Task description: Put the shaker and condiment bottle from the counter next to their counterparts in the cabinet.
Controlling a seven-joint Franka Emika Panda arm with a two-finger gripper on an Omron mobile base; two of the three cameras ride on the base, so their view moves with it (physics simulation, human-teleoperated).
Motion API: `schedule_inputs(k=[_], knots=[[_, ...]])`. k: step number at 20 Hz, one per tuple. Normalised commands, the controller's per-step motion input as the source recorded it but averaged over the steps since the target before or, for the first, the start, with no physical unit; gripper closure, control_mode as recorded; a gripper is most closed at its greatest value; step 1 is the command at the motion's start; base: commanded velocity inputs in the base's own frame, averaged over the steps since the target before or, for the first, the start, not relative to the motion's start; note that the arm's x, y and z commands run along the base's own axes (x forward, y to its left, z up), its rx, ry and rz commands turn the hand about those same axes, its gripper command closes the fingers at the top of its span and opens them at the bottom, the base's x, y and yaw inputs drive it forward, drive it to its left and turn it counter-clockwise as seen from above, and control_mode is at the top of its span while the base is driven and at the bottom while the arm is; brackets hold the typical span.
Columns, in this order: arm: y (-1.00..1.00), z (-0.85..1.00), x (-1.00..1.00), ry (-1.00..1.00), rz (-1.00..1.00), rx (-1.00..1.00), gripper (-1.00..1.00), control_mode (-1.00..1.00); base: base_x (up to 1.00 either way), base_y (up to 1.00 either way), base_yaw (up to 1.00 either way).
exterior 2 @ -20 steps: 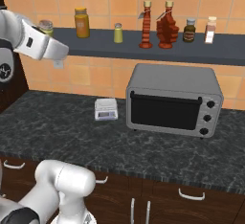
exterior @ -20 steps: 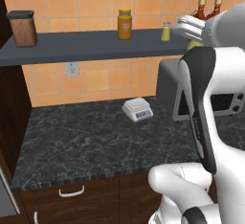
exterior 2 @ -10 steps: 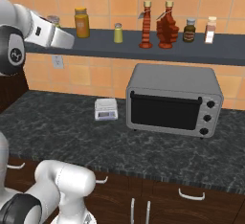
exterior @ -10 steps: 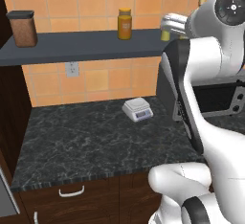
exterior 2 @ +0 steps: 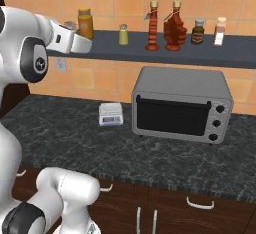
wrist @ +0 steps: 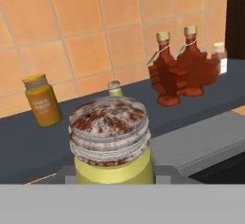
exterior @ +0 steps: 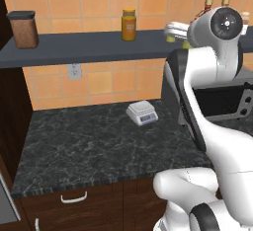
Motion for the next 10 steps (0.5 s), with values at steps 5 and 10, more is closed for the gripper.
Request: schedule_inputs(k=[5, 10], knots=[[0.00, -0.20, 0.52, -0.02, 0.01, -0.05, 1.00, -1.00, 0.00, 0.00, 0.00], [0.00, -0.19, 0.45, -0.02, 0.01, -0.04, 1.00, -1.00, 0.00, 0.00, 0.00]])
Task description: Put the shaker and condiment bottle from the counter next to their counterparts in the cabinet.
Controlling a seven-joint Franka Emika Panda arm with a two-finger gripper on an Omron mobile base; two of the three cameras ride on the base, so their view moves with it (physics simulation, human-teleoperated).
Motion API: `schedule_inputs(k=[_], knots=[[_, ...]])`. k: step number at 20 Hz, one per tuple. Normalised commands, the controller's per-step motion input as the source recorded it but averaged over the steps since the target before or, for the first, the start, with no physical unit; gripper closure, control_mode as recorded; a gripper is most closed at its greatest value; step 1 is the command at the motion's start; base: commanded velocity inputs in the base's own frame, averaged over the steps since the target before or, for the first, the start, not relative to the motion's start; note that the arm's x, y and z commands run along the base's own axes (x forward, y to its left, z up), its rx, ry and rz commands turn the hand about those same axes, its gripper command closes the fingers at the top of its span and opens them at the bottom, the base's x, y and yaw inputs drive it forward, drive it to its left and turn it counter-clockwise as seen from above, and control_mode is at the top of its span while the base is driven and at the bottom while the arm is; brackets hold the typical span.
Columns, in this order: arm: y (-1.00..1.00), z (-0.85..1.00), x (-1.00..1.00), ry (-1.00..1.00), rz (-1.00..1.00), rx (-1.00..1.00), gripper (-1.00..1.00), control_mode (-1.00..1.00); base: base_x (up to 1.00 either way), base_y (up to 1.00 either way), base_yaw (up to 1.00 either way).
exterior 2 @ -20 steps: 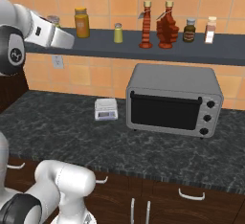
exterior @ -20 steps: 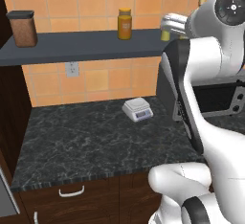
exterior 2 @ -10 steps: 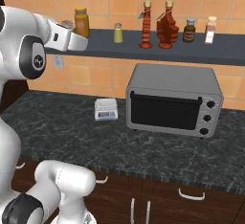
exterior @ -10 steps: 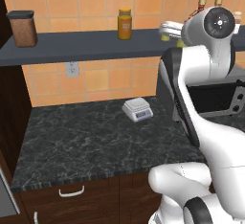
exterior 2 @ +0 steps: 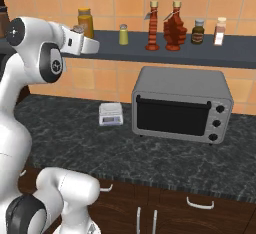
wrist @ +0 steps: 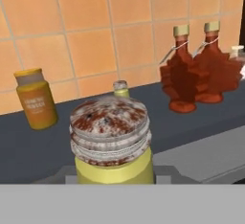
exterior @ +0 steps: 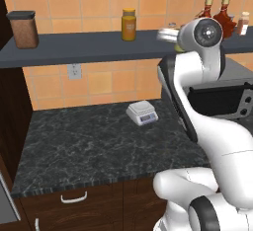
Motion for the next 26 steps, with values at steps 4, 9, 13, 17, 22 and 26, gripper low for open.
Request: schedule_inputs(k=[4, 9, 13, 17, 22, 26], knots=[[0.00, -0.10, 0.48, -0.04, 0.00, -0.07, 1.00, -1.00, 0.00, 0.00, 0.00], [0.00, -0.17, 0.43, 0.00, 0.00, -0.06, 1.00, -1.00, 0.00, 0.00, 0.00], [-0.01, -0.02, 0.36, 0.00, 0.00, -0.01, 1.00, -1.00, 0.00, 0.00, 0.00], [-0.03, 0.00, 0.34, 0.00, 0.00, 0.00, 1.00, -1.00, 0.00, 0.00, 0.00], [-0.01, -0.02, 0.41, 0.00, 0.00, -0.01, 1.00, -1.00, 0.00, 0.00, 0.00], [0.00, 0.00, 0.26, 0.00, 0.00, 0.00, 1.00, -1.00, 0.00, 0.00, 0.00]])
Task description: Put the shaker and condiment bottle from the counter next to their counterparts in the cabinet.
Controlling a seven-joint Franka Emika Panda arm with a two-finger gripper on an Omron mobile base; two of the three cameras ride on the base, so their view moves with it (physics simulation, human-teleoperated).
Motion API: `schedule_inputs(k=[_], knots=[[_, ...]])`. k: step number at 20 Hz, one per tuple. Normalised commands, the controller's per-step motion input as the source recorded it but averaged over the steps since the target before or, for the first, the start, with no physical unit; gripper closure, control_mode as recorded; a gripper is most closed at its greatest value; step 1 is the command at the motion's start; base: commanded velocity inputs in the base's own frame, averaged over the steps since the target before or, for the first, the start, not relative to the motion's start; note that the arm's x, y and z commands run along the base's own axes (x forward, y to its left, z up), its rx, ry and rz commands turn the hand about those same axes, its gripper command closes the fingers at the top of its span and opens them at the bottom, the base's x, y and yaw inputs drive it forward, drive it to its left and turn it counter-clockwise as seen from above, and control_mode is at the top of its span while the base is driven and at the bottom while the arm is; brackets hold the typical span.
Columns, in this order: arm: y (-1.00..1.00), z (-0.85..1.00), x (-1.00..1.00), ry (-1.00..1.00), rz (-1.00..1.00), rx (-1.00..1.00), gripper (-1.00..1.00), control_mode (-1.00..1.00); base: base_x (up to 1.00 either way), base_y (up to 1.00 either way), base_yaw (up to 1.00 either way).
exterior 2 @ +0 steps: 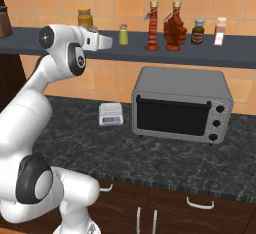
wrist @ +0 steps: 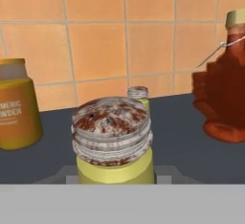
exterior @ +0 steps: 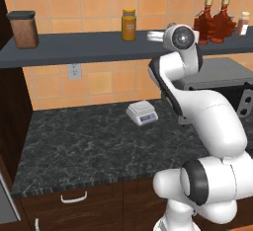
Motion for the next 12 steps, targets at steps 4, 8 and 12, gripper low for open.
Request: schedule_inputs(k=[4, 8, 12], knots=[[0.00, 0.00, 0.31, 0.01, 0.00, 0.00, 1.00, -1.00, 0.00, 0.00, 0.00], [0.00, -0.04, 0.29, 0.02, 0.00, 0.00, 1.00, -1.00, 0.00, 0.00, 0.00], [-0.02, -0.15, 0.27, 0.01, 0.00, 0.00, 1.00, -1.00, 0.00, 0.00, 0.00]])
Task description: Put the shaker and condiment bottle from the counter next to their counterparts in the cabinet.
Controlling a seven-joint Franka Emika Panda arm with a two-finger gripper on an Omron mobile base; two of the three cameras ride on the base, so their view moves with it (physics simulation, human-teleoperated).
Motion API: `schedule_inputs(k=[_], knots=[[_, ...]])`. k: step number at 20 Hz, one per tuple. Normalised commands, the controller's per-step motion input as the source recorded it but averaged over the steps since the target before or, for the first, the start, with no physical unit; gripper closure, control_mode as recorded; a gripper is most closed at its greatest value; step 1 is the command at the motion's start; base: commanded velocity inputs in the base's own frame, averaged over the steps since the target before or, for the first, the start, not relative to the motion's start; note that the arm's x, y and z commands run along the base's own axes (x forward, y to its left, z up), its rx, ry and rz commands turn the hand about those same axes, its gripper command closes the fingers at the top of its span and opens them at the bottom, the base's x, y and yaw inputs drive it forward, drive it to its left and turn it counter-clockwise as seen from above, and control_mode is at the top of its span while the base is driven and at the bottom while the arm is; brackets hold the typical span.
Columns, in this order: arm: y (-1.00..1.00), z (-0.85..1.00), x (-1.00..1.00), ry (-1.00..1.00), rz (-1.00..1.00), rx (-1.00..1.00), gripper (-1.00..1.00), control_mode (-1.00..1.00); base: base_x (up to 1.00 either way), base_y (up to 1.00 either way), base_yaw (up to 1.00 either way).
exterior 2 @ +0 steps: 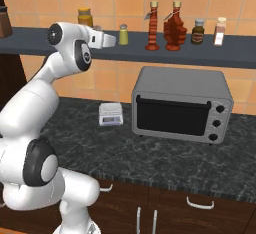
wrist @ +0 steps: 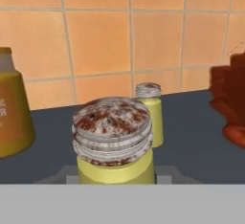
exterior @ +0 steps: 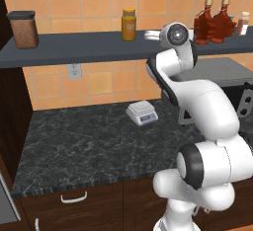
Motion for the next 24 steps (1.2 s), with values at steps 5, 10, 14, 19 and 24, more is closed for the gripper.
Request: schedule_inputs(k=[5, 10, 14, 19, 24], knots=[[-0.04, -0.19, 0.27, 0.00, 0.00, -0.01, 1.00, -1.00, 0.00, 0.00, 0.00], [-0.08, -0.13, 0.31, 0.00, -0.01, -0.01, 1.00, -1.00, 0.00, 0.00, 0.00], [-0.09, -0.08, 0.40, 0.00, -0.01, -0.01, 1.00, -1.00, 0.00, 0.00, 0.00], [-0.06, -0.12, 0.37, 0.00, 0.00, -0.01, 1.00, -1.00, 0.00, 0.00, 0.00], [-0.08, -0.24, 0.16, 0.00, 0.00, 0.00, -1.00, -1.00, 0.00, 0.00, 0.00]])
